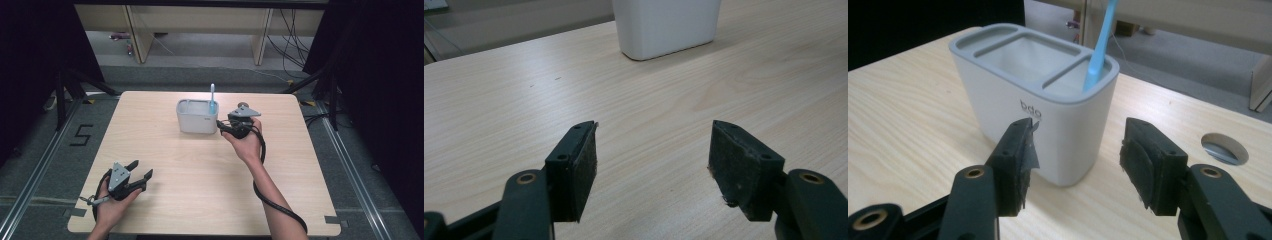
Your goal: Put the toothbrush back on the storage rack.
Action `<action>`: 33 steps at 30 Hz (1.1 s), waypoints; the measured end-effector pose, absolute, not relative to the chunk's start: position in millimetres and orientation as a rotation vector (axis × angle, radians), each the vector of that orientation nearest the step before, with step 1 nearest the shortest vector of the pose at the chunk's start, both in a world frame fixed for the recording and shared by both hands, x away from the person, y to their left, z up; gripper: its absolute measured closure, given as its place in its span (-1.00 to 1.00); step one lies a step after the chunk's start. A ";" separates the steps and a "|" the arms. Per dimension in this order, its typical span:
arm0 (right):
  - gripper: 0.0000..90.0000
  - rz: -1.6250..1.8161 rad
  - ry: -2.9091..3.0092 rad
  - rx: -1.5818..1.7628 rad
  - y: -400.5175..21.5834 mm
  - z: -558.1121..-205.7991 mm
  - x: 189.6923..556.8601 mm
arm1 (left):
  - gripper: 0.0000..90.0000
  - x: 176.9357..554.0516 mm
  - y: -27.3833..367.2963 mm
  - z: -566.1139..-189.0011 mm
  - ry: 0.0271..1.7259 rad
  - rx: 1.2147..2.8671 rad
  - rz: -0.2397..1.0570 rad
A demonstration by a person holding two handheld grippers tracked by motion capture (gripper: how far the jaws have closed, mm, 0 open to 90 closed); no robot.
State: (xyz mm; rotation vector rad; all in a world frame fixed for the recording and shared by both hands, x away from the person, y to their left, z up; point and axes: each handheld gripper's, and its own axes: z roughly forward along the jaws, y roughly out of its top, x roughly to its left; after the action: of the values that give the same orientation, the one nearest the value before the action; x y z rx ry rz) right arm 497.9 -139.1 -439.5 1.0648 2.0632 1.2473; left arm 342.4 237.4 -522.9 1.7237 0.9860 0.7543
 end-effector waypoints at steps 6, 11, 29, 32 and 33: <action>0.05 1.214 2.096 1.052 -146.3 -439.2 492.7 | -0.22 342.9 237.1 -523.4 0.978 1.719 0.756; 0.05 1.205 2.130 1.064 -152.1 -441.5 485.4 | -0.22 343.0 237.5 -523.2 0.974 1.724 0.759; 0.03 1.151 2.216 1.145 -184.0 -467.4 448.2 | -0.21 342.2 236.4 -522.8 0.979 1.732 0.766; 0.03 1.159 2.205 1.136 -187.3 -471.5 444.8 | -0.21 342.8 236.6 -523.4 0.976 1.722 0.765; 0.03 1.164 2.207 1.162 -188.0 -473.1 441.7 | -0.21 342.8 236.6 -523.4 0.977 1.723 0.765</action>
State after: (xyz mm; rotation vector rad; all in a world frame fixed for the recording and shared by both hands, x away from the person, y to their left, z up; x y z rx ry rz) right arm 441.7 -188.0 -473.1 1.1617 2.2073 1.1644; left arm 342.8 236.6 -523.4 1.7226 0.9765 0.7652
